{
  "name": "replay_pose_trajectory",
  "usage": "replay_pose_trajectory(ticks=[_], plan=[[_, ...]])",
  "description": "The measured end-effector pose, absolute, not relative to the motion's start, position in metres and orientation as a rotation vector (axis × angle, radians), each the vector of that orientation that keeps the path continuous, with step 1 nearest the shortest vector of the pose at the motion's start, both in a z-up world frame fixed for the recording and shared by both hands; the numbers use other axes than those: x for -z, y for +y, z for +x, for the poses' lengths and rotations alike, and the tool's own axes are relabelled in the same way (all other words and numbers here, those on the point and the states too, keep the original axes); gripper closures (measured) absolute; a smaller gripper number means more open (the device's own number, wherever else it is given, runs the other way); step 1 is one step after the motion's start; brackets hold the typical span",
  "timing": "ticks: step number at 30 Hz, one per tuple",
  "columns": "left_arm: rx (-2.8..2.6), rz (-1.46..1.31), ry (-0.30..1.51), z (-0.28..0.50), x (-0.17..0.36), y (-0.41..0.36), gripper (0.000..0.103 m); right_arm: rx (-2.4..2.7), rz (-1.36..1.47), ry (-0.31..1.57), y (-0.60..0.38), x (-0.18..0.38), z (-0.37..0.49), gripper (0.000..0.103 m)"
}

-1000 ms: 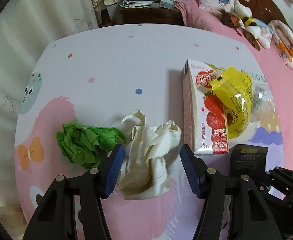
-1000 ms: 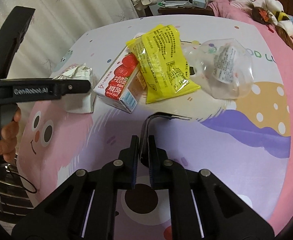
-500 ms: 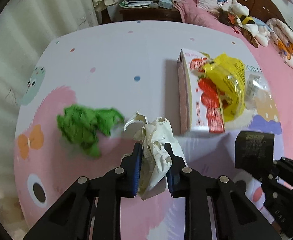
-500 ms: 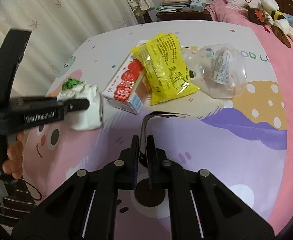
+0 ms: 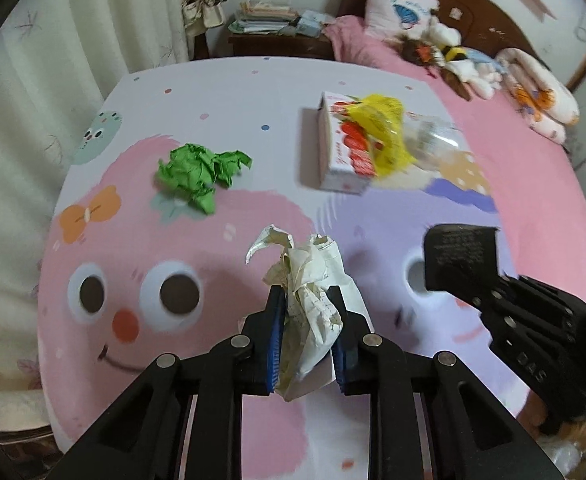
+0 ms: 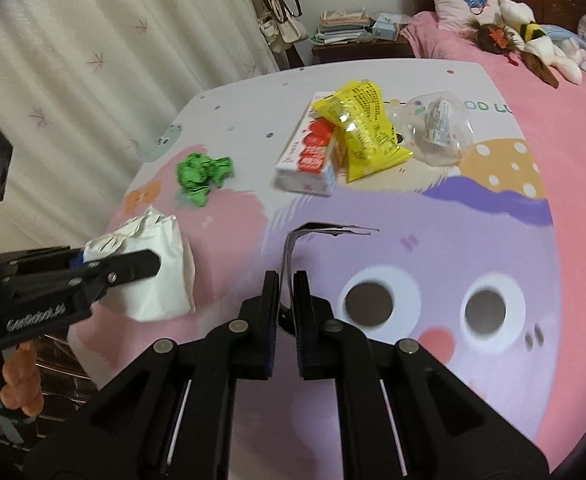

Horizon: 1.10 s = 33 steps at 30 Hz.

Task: Collect trash
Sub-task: 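Lift the tissue and black card and carry them toward the bin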

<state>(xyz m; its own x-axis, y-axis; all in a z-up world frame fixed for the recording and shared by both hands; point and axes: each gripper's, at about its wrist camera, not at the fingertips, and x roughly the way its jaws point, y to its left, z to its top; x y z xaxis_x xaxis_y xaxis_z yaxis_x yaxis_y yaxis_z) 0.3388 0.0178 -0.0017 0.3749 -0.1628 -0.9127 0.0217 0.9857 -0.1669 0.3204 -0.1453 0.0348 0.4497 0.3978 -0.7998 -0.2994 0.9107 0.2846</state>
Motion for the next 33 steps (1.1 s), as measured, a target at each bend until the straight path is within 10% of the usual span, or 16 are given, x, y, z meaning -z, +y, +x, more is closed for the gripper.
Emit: replay_pose_trajectory(ticks=[17,33], plan=[[0.308,-0.060,1.110,0.128,-0.043,0.074,0.083,-0.344,0.123,0.993,-0.073,-0.061,0.106,0.098],[0.440,-0.013,1.250,0.014,0.039,0.067,0.083,-0.238,0.160,1.168,-0.065,0.015,-0.019,0.098]])
